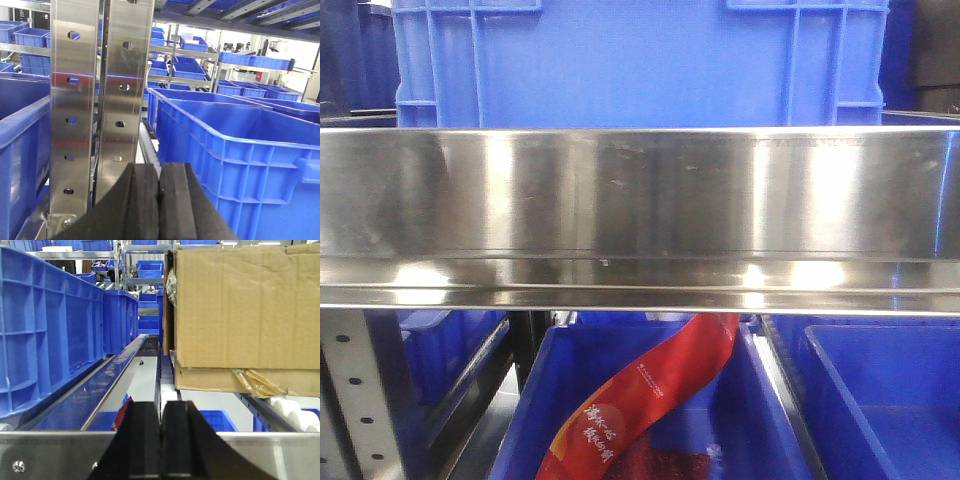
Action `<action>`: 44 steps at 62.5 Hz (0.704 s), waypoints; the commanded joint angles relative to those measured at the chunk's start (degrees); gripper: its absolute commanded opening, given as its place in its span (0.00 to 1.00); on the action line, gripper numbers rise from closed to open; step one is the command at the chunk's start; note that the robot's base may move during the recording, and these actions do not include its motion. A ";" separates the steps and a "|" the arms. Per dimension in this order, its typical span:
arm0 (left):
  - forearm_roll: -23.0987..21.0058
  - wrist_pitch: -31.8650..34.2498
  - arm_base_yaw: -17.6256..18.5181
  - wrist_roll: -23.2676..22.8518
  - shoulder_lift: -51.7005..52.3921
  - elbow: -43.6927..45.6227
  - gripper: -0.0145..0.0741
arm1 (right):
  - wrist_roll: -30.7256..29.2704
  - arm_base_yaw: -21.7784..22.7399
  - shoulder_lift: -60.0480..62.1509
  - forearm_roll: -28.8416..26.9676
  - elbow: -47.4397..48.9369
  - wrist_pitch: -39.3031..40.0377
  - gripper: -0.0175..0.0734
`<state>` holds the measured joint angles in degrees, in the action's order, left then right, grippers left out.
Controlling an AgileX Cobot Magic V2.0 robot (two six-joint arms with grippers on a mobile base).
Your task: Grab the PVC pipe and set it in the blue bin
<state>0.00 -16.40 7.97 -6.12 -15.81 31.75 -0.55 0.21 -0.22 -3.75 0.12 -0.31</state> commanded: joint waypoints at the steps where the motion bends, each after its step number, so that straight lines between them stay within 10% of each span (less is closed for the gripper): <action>1: 0.44 1.32 -0.26 -0.36 0.28 -0.05 0.04 | -0.15 -0.24 0.22 0.43 -0.12 0.86 0.01; 44: 1.74 14.70 -2.86 -0.10 15.66 -30.89 0.04 | -0.15 -0.24 0.22 0.43 -0.12 0.86 0.01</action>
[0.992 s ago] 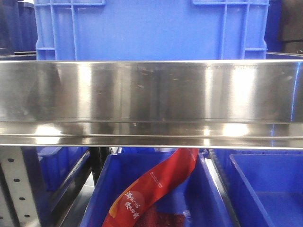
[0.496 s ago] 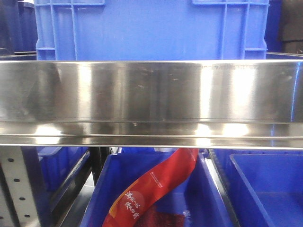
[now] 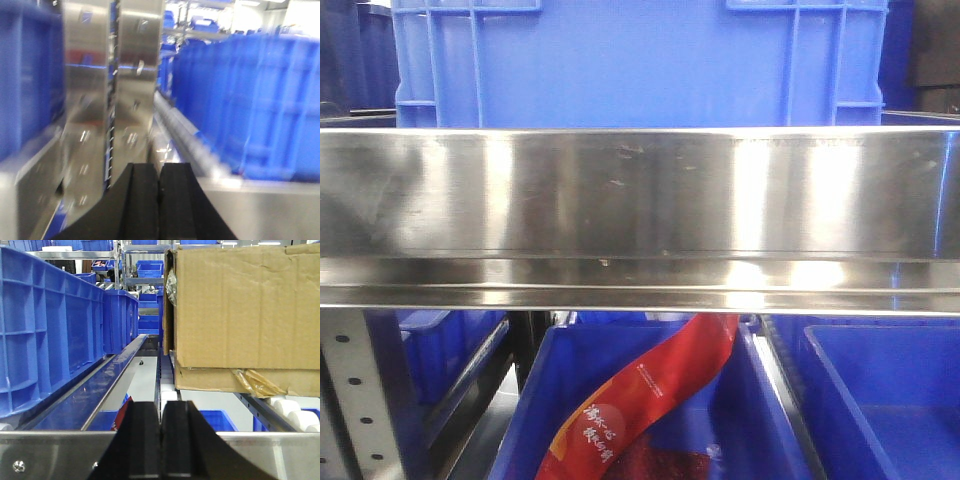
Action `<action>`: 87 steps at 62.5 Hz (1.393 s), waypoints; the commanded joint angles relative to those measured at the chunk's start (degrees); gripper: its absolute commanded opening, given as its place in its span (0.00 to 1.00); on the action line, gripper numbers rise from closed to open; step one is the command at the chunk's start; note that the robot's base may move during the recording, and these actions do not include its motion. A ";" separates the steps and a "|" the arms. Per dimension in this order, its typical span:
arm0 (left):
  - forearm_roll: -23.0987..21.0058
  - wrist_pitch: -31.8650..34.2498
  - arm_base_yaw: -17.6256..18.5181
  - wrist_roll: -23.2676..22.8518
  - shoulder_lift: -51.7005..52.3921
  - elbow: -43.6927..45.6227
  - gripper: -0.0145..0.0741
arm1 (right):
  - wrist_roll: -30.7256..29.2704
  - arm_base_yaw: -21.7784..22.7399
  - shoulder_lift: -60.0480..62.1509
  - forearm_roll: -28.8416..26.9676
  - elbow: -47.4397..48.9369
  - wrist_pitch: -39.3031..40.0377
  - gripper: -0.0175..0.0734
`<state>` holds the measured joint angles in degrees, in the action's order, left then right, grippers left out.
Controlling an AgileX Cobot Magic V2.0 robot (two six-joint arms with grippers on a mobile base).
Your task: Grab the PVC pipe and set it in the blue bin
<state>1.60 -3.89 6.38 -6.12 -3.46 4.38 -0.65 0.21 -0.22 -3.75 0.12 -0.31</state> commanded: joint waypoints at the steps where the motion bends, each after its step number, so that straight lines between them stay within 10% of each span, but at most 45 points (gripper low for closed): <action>1: 0.15 2.19 -1.57 -0.10 3.46 -4.06 0.04 | -0.04 -0.24 0.22 0.43 -0.12 0.86 0.01; 18: 0.30 3.16 -6.80 -0.10 3.46 -4.38 0.04 | -0.04 -0.24 0.22 0.43 -0.12 0.86 0.01; 87: 0.30 5.30 -6.68 -0.10 3.46 -4.38 0.04 | -0.04 -0.24 0.22 0.43 -0.12 0.86 0.01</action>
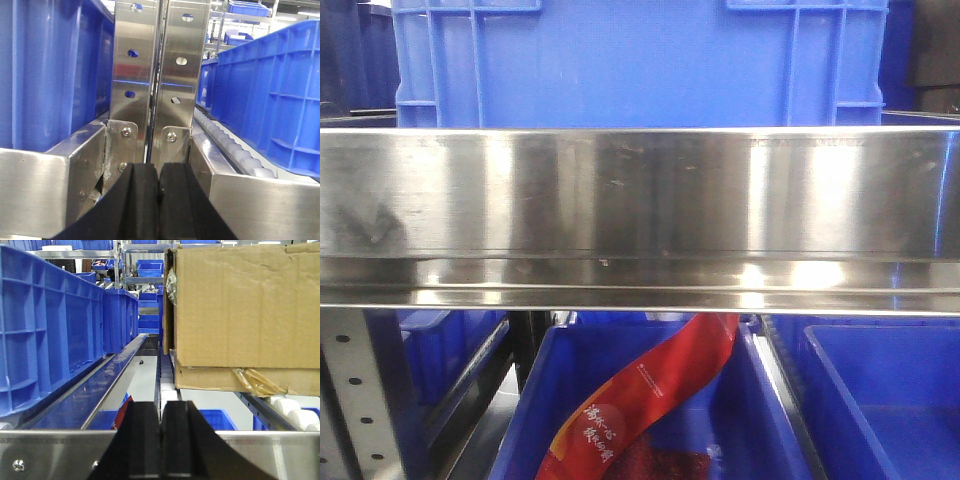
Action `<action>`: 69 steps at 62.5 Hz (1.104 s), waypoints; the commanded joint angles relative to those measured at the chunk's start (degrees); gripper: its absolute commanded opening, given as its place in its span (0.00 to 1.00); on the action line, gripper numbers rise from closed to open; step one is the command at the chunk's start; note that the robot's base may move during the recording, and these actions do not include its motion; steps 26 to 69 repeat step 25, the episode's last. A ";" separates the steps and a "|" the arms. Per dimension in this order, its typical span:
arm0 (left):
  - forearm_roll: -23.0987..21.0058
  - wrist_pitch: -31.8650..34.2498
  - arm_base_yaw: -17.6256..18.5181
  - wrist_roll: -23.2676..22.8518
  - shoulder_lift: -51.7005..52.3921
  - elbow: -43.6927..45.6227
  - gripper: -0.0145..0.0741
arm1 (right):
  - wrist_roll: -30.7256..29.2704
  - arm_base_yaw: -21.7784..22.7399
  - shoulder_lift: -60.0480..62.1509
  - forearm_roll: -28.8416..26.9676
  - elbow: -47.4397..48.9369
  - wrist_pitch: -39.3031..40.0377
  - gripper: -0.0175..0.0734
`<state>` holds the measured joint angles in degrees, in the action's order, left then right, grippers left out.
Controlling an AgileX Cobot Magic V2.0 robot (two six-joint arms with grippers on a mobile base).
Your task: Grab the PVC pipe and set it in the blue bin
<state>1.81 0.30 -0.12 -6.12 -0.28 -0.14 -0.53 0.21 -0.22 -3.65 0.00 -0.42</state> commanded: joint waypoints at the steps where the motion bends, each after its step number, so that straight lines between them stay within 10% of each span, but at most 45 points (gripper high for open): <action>1: 0.09 1.10 -0.18 -0.10 0.28 0.14 0.04 | -0.17 -0.24 0.22 0.32 0.00 0.96 0.01; 69: 0.09 1.10 -0.18 -0.10 0.28 0.14 0.04 | -0.17 -0.24 0.22 0.32 0.00 0.96 0.01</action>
